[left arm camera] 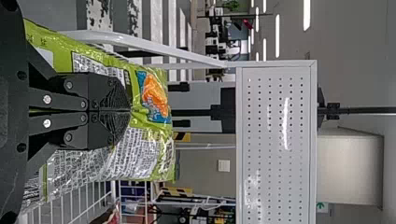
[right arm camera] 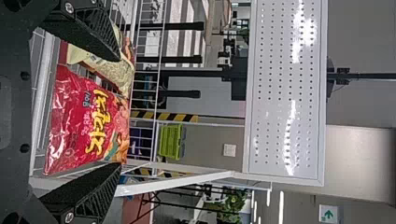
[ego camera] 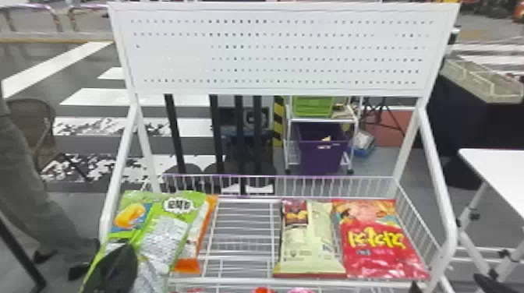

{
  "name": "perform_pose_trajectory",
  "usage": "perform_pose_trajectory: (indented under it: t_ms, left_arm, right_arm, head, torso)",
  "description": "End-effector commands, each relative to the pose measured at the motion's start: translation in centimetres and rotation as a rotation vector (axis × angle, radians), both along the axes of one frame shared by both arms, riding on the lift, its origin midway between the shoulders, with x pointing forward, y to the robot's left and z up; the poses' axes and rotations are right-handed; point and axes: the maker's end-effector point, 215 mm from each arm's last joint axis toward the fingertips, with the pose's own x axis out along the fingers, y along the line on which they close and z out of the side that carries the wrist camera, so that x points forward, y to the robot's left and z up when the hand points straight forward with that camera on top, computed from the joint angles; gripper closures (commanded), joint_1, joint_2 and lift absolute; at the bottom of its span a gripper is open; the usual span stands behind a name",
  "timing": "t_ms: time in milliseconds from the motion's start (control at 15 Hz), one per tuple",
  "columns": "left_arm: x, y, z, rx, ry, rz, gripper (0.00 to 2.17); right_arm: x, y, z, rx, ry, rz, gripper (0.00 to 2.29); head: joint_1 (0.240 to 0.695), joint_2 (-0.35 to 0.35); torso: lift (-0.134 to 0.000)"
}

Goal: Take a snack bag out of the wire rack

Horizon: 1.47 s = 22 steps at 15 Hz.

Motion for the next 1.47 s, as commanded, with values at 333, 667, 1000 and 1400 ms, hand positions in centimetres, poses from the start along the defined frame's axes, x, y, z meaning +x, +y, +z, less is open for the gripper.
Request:
perform_pose_trajectory:
  t_ms: [333,667,1000,1400]
  left_arm:
    - [0.0,0.0,0.0,0.001,0.000,-0.001,1.76]
    - [0.0,-0.1,0.1,0.000,-0.001,-0.002,1.76]
    - [-0.3,-0.6,0.0,-0.001,0.003,-0.013,1.76]
    - [-0.5,-0.4,0.1,0.005,0.004,-0.011,1.76]
  right_arm:
    - [-0.1,0.0,-0.1,0.000,0.003,0.000,0.09]
    - [1.8,0.0,-1.5,0.030,0.005,0.001,0.09]
    - [11.1,5.0,-6.5,0.080,0.062,0.095,0.09]
    - [19.0,11.2,-11.3,0.074,0.233,0.194,0.09]
  head:
    - [0.499,0.000]
    - [0.499,0.000]
    - [0.499,0.000]
    - [0.499,0.000]
  torso:
    - [0.000]
    - [0.000]
    - [0.000]
    - [0.000]
